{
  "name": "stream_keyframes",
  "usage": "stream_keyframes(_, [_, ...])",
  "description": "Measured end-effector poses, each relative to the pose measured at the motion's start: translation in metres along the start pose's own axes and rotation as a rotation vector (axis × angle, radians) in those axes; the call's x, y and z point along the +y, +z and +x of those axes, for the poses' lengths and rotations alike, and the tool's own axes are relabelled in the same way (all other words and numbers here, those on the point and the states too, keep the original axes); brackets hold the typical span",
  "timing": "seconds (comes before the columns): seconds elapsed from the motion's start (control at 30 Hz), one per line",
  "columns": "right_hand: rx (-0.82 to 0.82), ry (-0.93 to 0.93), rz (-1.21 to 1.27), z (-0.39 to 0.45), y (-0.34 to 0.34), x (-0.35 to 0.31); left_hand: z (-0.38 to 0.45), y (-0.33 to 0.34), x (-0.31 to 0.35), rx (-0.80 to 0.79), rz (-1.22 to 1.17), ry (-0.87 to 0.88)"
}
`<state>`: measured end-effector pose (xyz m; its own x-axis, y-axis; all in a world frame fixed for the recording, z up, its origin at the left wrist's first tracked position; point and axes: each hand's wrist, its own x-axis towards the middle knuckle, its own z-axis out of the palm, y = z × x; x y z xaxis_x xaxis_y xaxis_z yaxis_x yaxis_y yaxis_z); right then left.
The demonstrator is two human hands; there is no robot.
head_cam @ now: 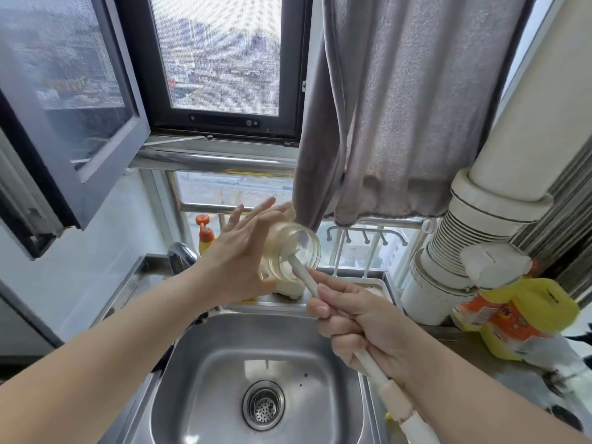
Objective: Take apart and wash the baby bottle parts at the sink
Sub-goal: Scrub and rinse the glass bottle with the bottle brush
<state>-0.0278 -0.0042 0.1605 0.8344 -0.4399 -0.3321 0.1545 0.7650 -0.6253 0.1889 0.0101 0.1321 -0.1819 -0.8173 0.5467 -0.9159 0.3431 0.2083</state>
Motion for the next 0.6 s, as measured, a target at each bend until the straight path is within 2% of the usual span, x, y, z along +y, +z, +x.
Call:
stream_keyframes(0.17, [0.014,-0.013,0.000,-0.002,-0.005,-0.006,0.006,-0.001,0.003,0.080,0.055,-0.017])
stream_keyframes(0.3, [0.035,-0.024,-0.005,-0.004,-0.005,-0.009,0.007,-0.004,0.002,0.055,0.137,0.015])
stream_keyframes(0.47, [0.026,-0.037,-0.010,-0.006,-0.002,-0.010,0.009,-0.005,0.009,0.022,0.058,-0.068])
stream_keyframes(0.53, [0.036,-0.040,-0.067,-0.007,-0.003,-0.011,0.009,-0.004,0.008,0.043,0.043,-0.025])
stream_keyframes(0.6, [0.065,-0.043,-0.256,-0.011,-0.004,-0.012,0.009,-0.007,0.007,0.076,-0.011,-0.006])
